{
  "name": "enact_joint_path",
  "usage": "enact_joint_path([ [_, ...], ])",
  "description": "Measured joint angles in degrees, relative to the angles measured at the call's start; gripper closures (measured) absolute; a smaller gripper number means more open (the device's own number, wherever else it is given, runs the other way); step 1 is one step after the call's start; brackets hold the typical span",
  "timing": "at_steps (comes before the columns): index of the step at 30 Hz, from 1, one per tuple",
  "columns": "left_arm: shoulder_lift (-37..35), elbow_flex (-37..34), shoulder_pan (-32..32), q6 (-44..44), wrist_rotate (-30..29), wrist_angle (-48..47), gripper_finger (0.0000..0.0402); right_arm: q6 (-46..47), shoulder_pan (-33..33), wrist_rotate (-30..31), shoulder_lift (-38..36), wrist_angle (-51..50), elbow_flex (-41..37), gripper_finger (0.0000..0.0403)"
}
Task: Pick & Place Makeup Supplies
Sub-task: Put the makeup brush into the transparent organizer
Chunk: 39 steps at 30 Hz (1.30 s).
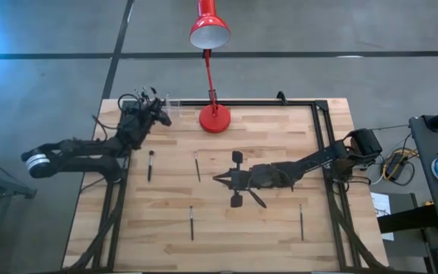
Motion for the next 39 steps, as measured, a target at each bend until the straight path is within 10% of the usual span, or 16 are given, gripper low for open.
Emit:
enact_joint_path([
  [39,33.01,7.39,9.07,1.99,-3.57,23.40,0.0390,-0.63,0.02,-0.13,0.00,0.07,-0.01,0.0394],
])
